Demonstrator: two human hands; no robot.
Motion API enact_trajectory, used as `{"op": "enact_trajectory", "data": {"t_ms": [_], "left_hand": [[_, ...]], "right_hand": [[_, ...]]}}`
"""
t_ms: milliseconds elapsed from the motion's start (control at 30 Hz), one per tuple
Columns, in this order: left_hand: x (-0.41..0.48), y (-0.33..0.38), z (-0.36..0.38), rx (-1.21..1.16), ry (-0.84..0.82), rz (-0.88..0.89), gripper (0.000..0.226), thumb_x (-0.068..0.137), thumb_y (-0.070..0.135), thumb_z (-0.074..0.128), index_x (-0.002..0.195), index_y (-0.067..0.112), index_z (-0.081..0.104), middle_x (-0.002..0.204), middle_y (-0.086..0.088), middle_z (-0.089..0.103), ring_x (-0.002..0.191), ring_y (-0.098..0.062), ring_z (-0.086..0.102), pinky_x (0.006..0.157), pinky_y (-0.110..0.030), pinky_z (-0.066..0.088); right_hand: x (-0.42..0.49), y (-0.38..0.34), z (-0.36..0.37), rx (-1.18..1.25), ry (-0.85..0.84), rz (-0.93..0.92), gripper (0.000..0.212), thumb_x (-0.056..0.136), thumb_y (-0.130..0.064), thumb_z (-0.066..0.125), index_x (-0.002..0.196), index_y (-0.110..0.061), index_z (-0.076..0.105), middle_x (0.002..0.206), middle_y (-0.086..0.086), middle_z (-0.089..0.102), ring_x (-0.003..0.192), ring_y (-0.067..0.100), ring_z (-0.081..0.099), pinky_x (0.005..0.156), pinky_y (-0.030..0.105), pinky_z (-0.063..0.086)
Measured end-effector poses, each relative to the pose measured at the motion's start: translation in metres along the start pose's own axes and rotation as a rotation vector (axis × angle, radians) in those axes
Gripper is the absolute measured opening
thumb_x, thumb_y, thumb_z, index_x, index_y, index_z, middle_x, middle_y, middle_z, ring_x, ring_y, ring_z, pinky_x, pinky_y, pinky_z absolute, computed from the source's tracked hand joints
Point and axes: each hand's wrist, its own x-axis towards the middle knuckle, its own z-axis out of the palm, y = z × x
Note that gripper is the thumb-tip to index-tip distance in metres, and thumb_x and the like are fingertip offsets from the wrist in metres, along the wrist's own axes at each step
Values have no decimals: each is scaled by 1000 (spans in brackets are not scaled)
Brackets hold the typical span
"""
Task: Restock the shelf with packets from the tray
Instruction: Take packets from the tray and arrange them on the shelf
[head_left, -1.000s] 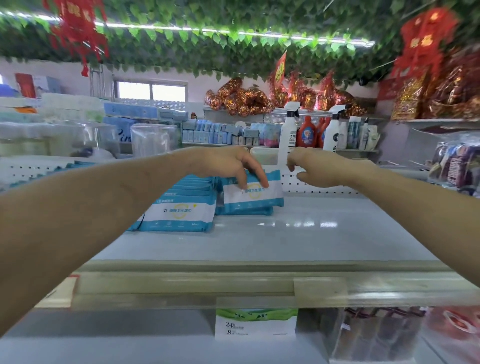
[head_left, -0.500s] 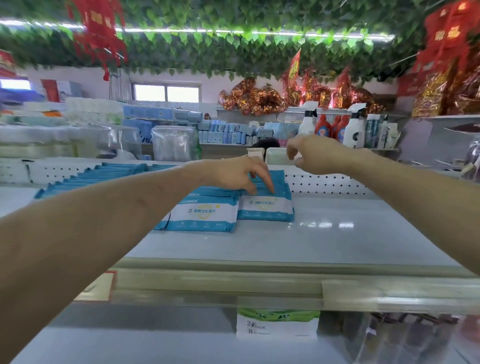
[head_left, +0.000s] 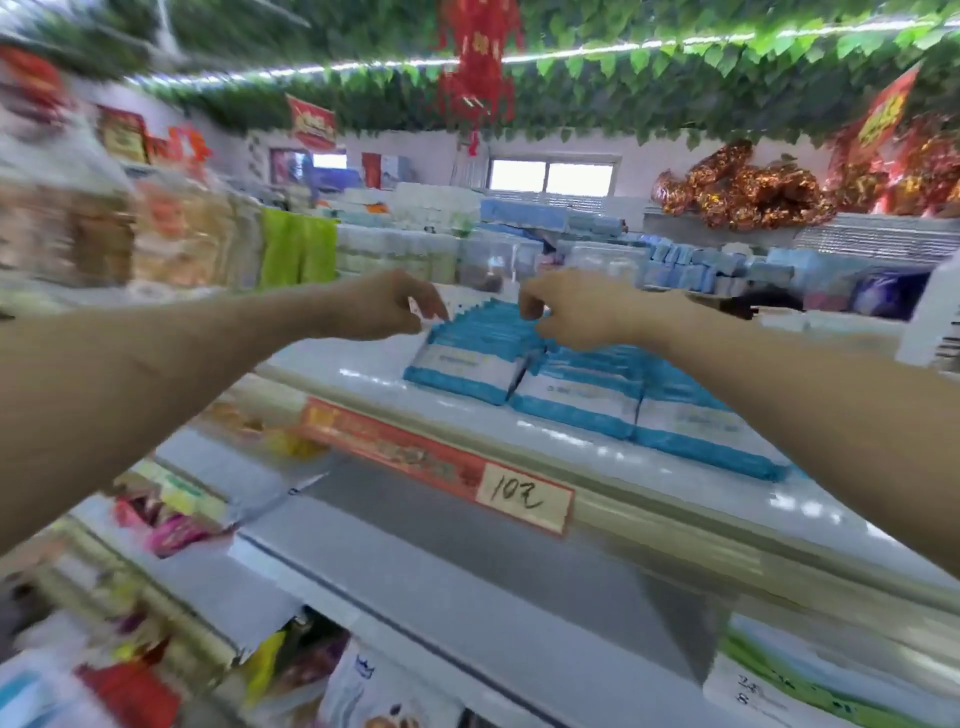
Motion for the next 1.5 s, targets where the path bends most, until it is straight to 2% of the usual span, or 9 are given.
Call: {"op": "enact_trajectory", "data": {"t_ms": [67, 200, 400, 567, 667, 833, 1033, 1267, 1500], "left_hand": [[-42, -41, -19, 44, 27, -96, 34, 95, 4, 64, 120, 27, 70, 124, 6, 67, 94, -10, 62, 78, -20, 46], [-138, -105, -51, 205, 47, -252, 36, 92, 15, 59, 125, 26, 70, 120, 6, 66, 101, -18, 63, 89, -33, 50], [-288, -187, -68, 296, 109, -563, 30, 97, 24, 54, 122, 36, 66, 111, 5, 64, 88, -21, 68, 77, -49, 59], [-404, -232, -17, 244, 55, -833, 35, 94, 13, 54, 122, 26, 70, 105, 1, 67, 76, -13, 61, 78, -36, 55], [-465, -256, 23, 197, -33, -961, 37, 92, 13, 55, 122, 24, 71, 121, -5, 72, 106, -30, 67, 94, -41, 54], [-530, -283, 81, 121, -135, -1136, 38, 95, 14, 54, 126, 27, 71, 133, -2, 68, 118, -28, 63, 100, -36, 52], [-556, -307, 136, 76, -254, -1143, 37, 94, 16, 56, 127, 26, 69, 136, -5, 60, 125, -29, 57, 104, -37, 47], [-569, -319, 170, 137, -314, -1135, 36, 95, 28, 56, 128, 37, 67, 142, 0, 51, 129, -26, 51, 106, -45, 45], [-594, -318, 160, 103, -289, -1173, 34, 96, 20, 57, 125, 31, 70, 141, -2, 49, 127, -27, 51, 101, -45, 53]], "right_hand": [[35, -51, 4, 27, 31, -102, 20, 96, -18, 56, 115, -22, 59, 118, 2, 63, 104, 25, 60, 90, 44, 52], [93, -165, 13, 123, 99, -337, 25, 94, -19, 56, 117, -26, 62, 120, -4, 65, 104, 21, 60, 91, 41, 51], [130, -340, 52, 302, 128, -724, 19, 91, -17, 61, 109, -20, 64, 107, 0, 65, 97, 22, 59, 84, 41, 49], [122, -462, 155, 383, -102, -838, 19, 94, -18, 58, 111, -20, 63, 109, -3, 62, 99, 18, 59, 78, 36, 46], [111, -516, 218, 403, -269, -853, 24, 94, -13, 57, 116, -16, 64, 119, 3, 62, 107, 23, 58, 80, 33, 42], [109, -579, 298, 474, -444, -814, 21, 92, -15, 59, 111, -21, 67, 120, 6, 58, 115, 27, 57, 95, 40, 47], [114, -619, 348, 407, -472, -821, 30, 89, -10, 63, 117, -15, 70, 128, 12, 52, 121, 32, 53, 103, 43, 46], [131, -636, 373, 268, -448, -784, 35, 92, -20, 60, 127, -26, 64, 155, 3, 34, 137, 30, 41, 110, 43, 41], [121, -648, 393, 209, -373, -790, 42, 96, -22, 58, 137, -32, 59, 135, 6, 40, 129, 29, 40, 110, 42, 36]]}}
